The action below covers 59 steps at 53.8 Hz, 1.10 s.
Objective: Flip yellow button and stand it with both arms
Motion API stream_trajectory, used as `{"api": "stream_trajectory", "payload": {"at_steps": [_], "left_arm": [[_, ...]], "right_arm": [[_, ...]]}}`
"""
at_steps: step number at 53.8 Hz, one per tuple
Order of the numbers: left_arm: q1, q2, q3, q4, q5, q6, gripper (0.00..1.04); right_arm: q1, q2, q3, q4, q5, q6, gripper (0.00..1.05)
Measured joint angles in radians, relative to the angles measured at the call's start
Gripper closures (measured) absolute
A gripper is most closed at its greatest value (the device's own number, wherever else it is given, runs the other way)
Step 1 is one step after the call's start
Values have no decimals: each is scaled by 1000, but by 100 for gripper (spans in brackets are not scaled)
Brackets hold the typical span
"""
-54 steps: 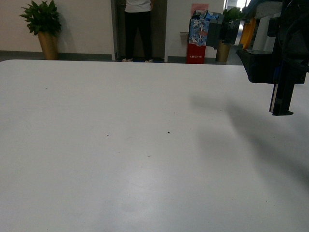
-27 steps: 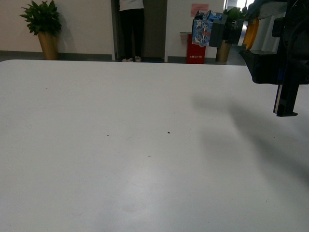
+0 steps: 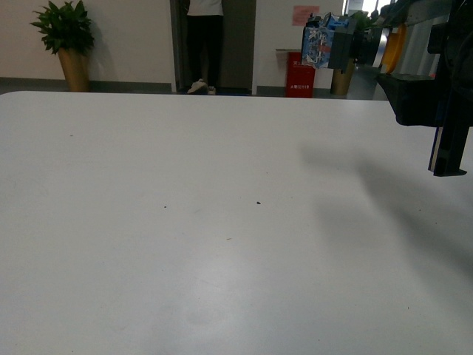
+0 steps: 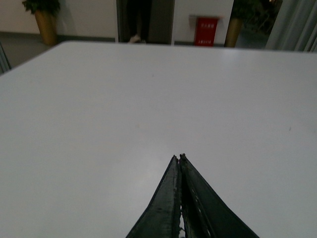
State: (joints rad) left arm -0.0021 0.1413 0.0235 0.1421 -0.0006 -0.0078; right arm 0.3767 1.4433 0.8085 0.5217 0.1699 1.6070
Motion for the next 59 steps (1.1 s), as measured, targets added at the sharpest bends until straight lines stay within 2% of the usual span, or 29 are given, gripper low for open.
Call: {"api": "stream_trajectory", "payload": {"at_steps": [4,24,29,33,40,44,51,55,59], "left_arm": [[0,-110,0,-134,0,0,101],[0,-138,0,-141,0,0,101],[0,-138,0,-141,0,0,83],[0,-138,0,-141,0,0,67],[0,-138,0,-141,0,0,49],[0,-138,0,-141,0,0,36],[0,-138,0,-141,0,0,6],[0,-138,0,-141,0,1,8],[0,-138,0,-141,0,2,7]], "right_arm": [[-3,-5,-3,0,-4,-4,68],[-43,-63,-13,-28,-18,-35,68],[-47,-63,-3,-38,-2,-75,68],[-43,-58,21,-39,45,-180,68],[-38,-42,56,-8,92,-332,68],[-34,-26,68,31,112,-479,68],[-20,11,69,148,149,-793,68],[-11,31,65,245,131,-1008,68],[-11,36,56,279,108,-1139,68]]}}
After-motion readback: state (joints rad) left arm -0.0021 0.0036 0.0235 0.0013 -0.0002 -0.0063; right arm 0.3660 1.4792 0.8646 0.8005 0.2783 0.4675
